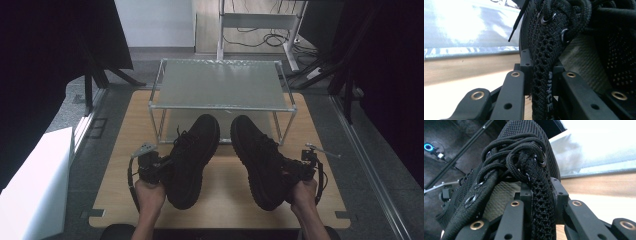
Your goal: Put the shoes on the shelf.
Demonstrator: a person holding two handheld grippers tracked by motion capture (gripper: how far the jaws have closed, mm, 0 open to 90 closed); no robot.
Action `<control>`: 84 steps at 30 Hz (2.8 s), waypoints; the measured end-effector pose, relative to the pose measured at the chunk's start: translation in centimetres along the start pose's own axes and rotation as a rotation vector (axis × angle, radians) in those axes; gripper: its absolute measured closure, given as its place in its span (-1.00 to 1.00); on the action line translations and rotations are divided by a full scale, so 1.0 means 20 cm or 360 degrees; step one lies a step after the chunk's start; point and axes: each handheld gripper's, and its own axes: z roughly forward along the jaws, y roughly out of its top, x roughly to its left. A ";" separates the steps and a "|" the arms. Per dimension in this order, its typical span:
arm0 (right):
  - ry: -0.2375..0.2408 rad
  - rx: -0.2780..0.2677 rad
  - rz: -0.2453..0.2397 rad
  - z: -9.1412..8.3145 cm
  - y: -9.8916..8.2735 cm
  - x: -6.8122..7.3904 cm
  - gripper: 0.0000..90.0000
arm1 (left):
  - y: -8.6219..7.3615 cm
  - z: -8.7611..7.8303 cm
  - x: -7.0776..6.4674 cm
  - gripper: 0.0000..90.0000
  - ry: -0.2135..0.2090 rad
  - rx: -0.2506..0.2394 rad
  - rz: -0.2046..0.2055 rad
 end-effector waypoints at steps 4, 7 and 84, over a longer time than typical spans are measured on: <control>0.0019 -0.0025 0.0010 0.01 0.03 0.04 0.69 | 0.04 -0.02 -0.04 0.75 0.0001 -0.0039 -0.0001; 0.0047 -0.0038 0.0024 0.02 0.05 0.07 0.69 | 0.07 -0.02 -0.06 0.75 0.0008 -0.0070 -0.0011; -0.0284 -0.0289 0.0301 0.63 0.90 0.14 0.69 | 0.97 0.57 0.00 0.74 0.0325 -0.0166 -0.0370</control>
